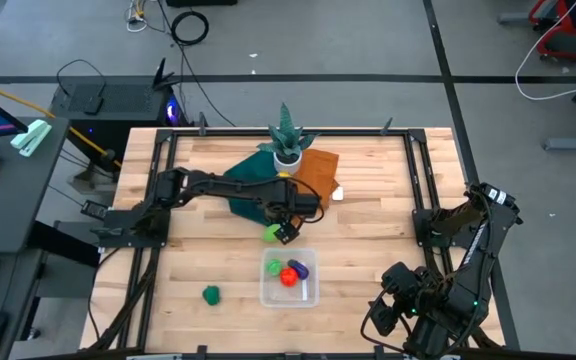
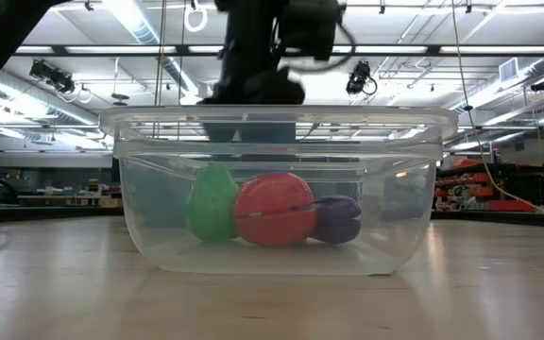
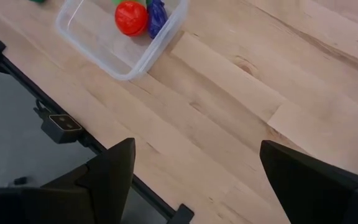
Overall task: Pick and placing Produce into tupperware
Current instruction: Put the green melon into the transparent bin
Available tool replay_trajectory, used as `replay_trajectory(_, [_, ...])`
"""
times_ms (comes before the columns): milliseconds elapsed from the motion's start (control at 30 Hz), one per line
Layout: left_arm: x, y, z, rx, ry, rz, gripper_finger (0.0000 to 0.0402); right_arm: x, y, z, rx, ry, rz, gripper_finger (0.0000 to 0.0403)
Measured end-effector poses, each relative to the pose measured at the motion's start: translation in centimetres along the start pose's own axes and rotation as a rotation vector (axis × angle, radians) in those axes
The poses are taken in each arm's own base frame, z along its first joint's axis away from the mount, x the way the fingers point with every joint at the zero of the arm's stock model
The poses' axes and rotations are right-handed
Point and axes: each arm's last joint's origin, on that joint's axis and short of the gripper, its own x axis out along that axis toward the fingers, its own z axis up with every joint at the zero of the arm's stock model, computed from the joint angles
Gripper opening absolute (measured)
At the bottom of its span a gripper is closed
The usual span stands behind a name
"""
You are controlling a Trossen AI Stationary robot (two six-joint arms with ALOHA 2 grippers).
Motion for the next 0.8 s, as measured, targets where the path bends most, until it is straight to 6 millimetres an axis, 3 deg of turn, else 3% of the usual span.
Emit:
replay_trajectory(167, [3.2, 0.0, -0.8, -0.016, 0.045, -0.010, 0.0355, 0.0, 0.0, 0.0, -0.006, 0.000, 0.000, 0.0309])
replay_trajectory(267, [4.1, -0.2, -0.8, -0.021, 0.040, -0.052, 0.0355, 0.0, 0.0, 0.0, -0.014, 0.000, 0.000, 0.0309])
replay_trajectory(800, [4.0, -0.5, -1.0, 0.038, 0.027, -0.077, 0.0355, 0.0, 0.0, 0.0, -0.013, 0.000, 0.000, 0.0309])
